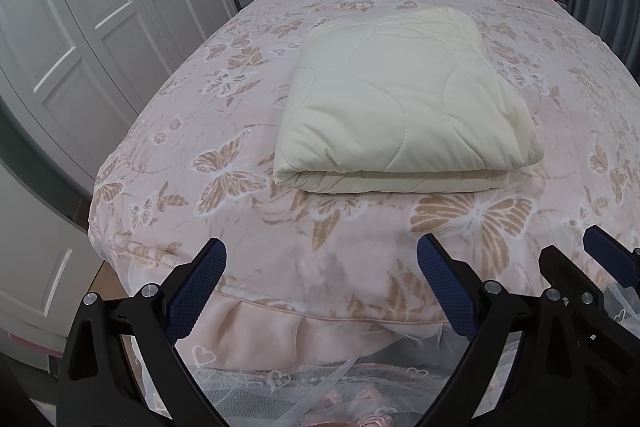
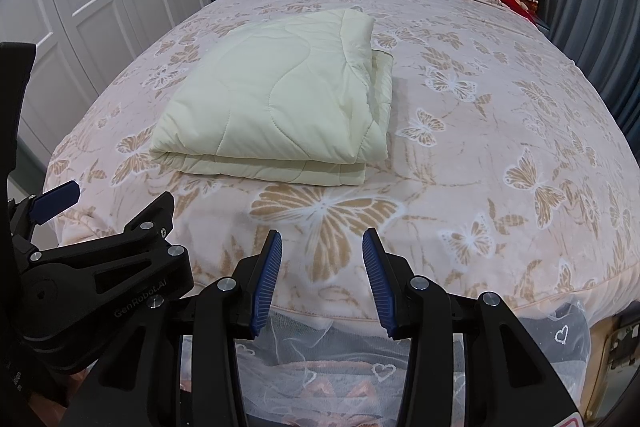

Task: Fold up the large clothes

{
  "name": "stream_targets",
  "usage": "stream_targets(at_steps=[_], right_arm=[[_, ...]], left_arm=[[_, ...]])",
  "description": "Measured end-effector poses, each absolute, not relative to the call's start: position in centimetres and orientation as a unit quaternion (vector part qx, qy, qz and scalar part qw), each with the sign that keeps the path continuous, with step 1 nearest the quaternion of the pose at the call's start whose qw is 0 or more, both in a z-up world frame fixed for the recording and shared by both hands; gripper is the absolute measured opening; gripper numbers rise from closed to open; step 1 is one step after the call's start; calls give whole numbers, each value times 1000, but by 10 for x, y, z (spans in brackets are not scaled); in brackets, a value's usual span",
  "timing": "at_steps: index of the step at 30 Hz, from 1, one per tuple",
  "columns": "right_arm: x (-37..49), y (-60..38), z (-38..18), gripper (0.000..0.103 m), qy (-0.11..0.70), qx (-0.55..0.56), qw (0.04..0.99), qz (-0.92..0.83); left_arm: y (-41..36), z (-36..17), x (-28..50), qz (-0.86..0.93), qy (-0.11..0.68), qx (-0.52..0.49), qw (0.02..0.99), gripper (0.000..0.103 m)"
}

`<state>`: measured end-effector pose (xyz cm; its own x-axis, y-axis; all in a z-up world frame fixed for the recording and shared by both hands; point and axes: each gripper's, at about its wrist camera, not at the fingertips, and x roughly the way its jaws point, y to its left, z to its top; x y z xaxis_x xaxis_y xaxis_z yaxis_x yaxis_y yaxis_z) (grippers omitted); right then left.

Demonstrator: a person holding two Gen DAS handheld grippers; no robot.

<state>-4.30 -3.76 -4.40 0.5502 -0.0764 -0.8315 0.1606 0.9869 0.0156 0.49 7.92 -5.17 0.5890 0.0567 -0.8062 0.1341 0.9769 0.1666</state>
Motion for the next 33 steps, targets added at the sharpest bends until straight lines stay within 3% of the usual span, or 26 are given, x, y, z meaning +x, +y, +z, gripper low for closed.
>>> stream_targets(at_steps=[33], right_arm=[[-45,-40,-44,42,469,42,880,-66]], left_arm=[[82,-49,2,-19,448,104,888,93]])
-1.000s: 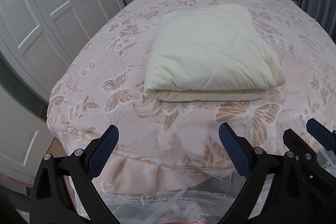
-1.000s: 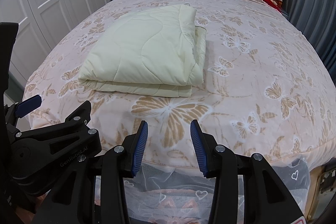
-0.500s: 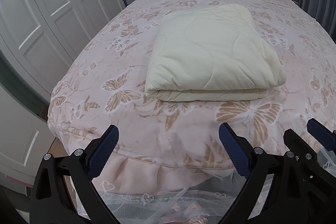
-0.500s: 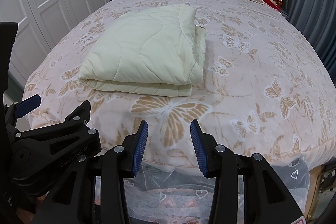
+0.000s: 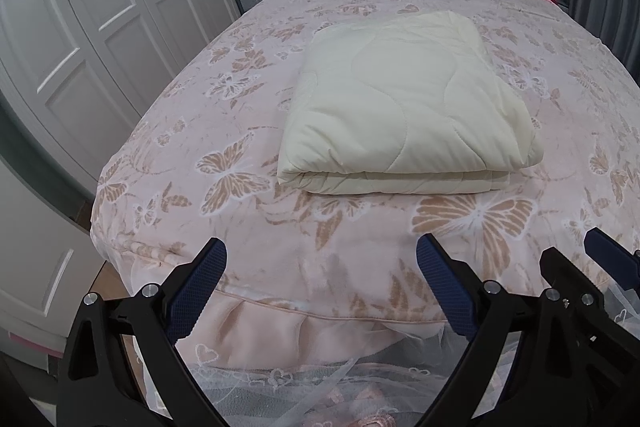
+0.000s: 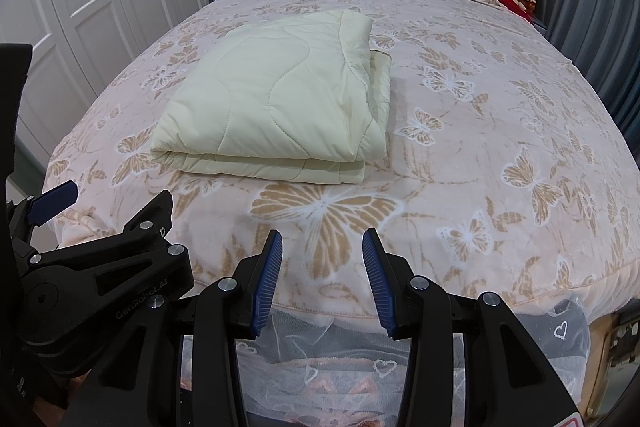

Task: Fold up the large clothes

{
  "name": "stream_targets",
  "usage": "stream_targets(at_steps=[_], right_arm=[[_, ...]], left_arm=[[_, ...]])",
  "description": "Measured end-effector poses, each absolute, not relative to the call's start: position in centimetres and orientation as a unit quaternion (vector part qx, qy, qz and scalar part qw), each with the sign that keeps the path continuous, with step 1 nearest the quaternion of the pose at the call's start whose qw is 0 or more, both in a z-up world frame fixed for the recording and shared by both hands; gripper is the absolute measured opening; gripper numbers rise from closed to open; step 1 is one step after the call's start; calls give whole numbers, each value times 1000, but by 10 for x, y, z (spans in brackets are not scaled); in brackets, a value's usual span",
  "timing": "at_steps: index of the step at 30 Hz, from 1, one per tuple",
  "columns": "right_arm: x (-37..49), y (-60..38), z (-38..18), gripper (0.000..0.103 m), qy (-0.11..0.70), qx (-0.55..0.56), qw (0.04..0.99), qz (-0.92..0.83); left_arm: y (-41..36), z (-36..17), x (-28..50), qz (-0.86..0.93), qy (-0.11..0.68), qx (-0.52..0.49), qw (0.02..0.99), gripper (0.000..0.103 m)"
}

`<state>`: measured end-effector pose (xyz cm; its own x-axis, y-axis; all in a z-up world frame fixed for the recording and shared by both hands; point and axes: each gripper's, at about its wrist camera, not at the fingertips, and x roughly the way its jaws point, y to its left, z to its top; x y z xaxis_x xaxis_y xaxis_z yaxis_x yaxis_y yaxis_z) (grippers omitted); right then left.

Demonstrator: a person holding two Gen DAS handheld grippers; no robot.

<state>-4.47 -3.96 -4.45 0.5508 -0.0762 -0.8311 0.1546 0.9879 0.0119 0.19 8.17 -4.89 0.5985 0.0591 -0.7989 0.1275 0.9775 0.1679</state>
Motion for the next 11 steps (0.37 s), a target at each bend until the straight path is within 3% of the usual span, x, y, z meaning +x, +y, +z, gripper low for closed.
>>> stream_targets(at_steps=[11], right_arm=[[-45,-37,-44,42,468,44,880,-69]], left_arm=[[77,-51,-3,-23,448,107,887,89]])
